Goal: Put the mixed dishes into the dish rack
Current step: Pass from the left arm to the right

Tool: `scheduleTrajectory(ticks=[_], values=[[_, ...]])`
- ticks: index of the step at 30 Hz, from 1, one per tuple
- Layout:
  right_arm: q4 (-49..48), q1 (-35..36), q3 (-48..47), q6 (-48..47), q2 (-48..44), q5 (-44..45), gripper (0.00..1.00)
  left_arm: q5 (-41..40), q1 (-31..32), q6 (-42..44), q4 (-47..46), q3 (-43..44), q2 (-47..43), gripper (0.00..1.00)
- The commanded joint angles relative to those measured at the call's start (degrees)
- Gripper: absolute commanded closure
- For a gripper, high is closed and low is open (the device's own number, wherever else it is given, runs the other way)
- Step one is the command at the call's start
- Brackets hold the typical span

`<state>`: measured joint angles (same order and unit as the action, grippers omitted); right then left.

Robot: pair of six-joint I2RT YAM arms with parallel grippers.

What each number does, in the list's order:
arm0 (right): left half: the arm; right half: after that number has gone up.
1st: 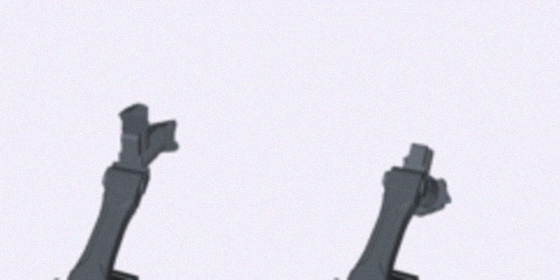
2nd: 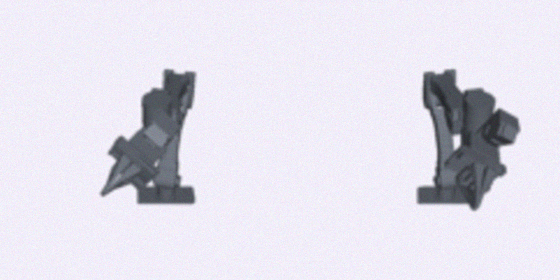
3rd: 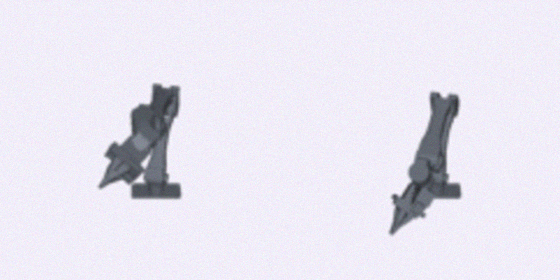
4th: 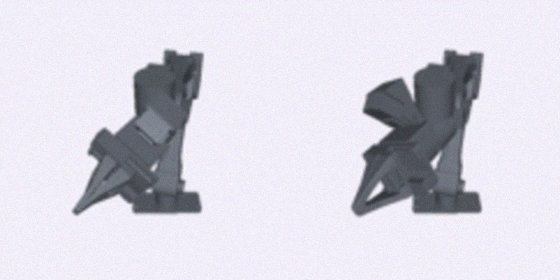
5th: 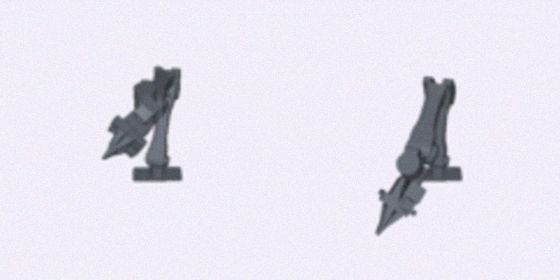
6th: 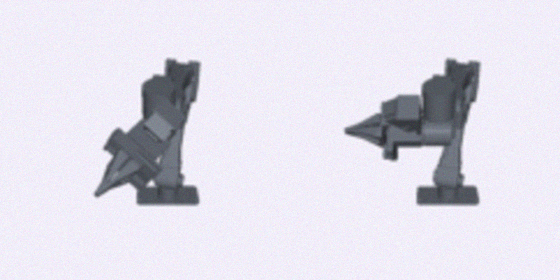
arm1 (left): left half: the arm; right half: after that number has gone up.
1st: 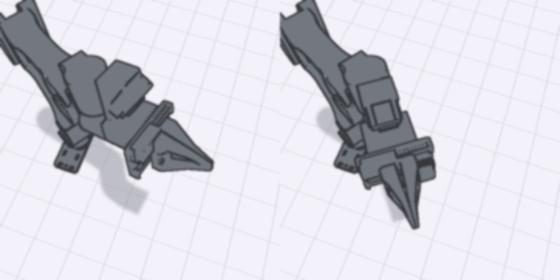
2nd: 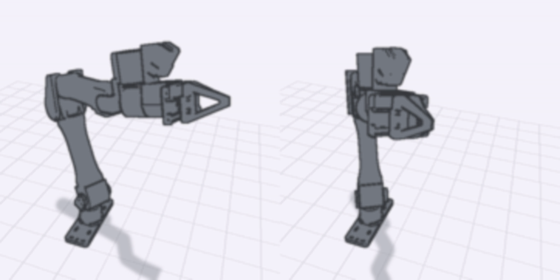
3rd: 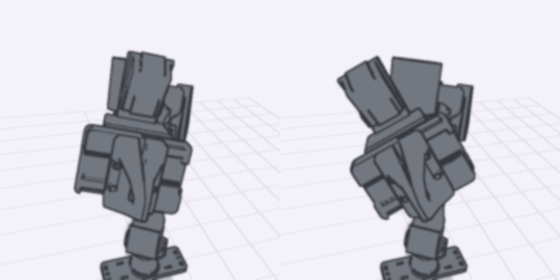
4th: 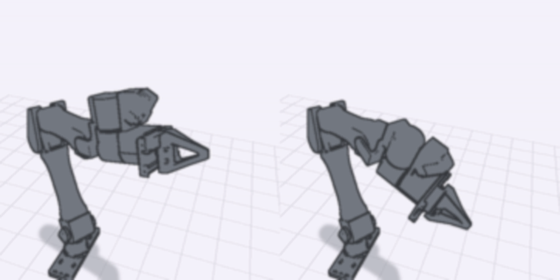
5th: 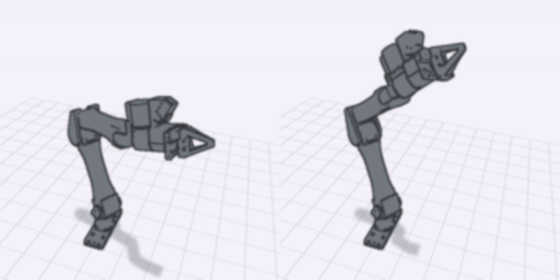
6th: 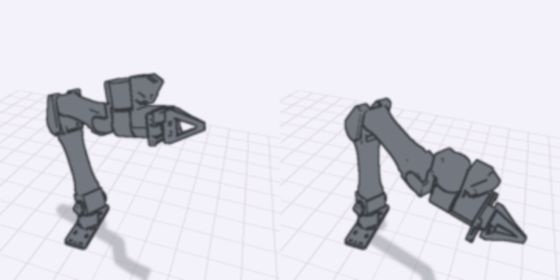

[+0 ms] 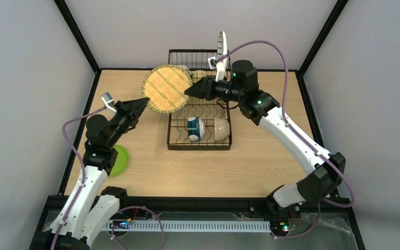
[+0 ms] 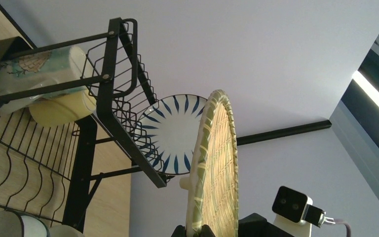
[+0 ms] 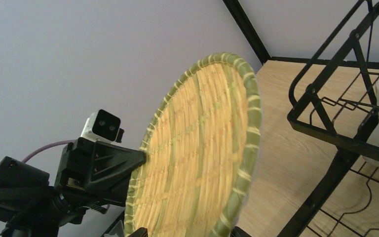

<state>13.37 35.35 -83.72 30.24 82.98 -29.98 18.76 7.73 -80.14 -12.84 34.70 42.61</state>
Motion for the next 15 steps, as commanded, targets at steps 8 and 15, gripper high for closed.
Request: scheduleTrajectory(ticks=[8,15], values=[[-4.36,0.33,0.24,2.23,2.73,-1.66,0.06,1.57,4.89,0.36,-5.15,4.73,5.29,0.98],[-6.36,0.33,0.05,3.08,4.02,-1.34,0.19,3.79,5.55,1.15,-5.43,6.65,8.34,0.98]])
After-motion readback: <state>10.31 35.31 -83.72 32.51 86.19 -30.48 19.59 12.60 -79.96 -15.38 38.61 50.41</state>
